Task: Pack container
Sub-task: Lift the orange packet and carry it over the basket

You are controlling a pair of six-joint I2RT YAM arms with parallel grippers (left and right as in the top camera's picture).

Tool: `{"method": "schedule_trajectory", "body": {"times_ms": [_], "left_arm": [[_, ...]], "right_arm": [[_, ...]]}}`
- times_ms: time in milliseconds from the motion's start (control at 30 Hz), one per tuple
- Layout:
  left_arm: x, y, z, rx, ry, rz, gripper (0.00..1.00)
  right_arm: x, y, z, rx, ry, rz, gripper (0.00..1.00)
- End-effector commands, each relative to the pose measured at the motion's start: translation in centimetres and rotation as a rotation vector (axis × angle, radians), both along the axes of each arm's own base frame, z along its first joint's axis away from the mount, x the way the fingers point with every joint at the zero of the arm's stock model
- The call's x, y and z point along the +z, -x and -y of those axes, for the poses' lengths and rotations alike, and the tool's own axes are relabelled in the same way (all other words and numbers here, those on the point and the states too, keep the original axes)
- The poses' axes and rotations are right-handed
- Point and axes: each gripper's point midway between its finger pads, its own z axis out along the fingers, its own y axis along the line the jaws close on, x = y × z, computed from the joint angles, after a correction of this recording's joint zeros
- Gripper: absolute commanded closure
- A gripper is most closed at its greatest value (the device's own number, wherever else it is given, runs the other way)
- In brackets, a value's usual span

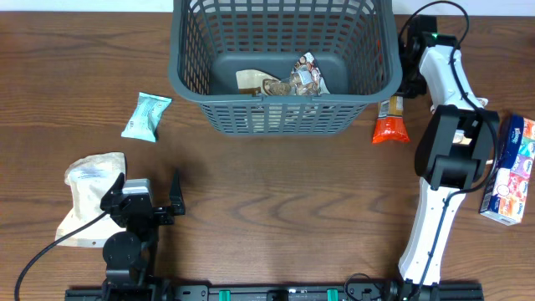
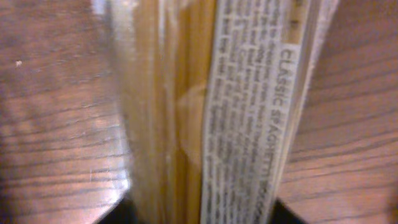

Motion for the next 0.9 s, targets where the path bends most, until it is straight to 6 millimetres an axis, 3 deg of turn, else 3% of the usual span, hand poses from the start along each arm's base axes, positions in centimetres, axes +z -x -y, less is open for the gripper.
{"method": "schedule_trajectory", "body": {"times_ms": [0,33,233,400,567,700,867], "left_arm": [[-1.5,0.0,0.0,0.004,0.002,-0.030,0.01],[-1.5,0.0,0.0,0.005,0.002,-0.029,0.01],[-1.5,0.0,0.0,0.004,0.002,-0.029,0.01],[-1.5,0.0,0.0,0.005,0.002,-0.029,0.01],[-1.5,0.0,0.0,0.004,0.002,-0.029,0.01],[-1.5,0.0,0.0,0.004,0.002,-0.030,0.01],[-1.5,0.0,0.0,0.004,0.002,-0.030,0.01]], "right_arm": [[-1.6,0.5,0.5,-0.012,-0.008,-0.032,0.93],[-1.6,0.5,0.6,-0.013,-0.008,-0.031,0.98],[-0.2,0.1,0.9,-0.033,-0.006,0.000,0.99],[3.0,-0.9,1.3,-0.062,0.012,0.081,0.99],[9.2,-2.8,2.6,-0.148,0.030,0.255,0.99],[15.9,-3.7,3.7,-0.210,0.053,0.429,0.99],[24.2,-3.9,3.5,-0.191,0.068,0.634,0.99]]}}
